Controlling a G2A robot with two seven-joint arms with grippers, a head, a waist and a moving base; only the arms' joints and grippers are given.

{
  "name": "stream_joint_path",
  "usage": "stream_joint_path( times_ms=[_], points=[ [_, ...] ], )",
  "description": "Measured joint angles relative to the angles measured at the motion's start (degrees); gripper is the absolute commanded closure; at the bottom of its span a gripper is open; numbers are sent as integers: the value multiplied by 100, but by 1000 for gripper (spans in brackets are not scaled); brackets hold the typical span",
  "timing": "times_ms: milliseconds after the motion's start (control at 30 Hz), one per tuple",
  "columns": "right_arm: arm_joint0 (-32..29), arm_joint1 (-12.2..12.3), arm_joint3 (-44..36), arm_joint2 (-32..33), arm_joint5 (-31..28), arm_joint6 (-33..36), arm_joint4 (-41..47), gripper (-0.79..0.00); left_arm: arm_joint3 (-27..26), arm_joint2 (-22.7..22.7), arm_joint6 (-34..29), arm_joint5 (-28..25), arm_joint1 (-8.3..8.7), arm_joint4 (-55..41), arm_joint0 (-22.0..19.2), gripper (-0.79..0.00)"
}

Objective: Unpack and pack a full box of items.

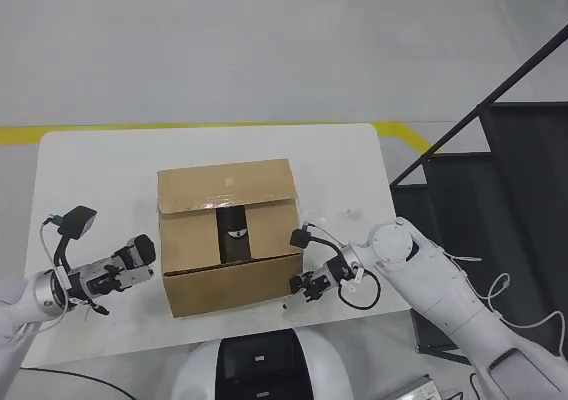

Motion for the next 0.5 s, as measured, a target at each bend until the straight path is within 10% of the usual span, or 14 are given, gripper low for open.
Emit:
stream_joint_path(
  times_ms=[500],
  points=[
    [-327,275,-1220,64,108,162,572,-785,416,754,828,636,-250,363,-800,-785]
  ],
)
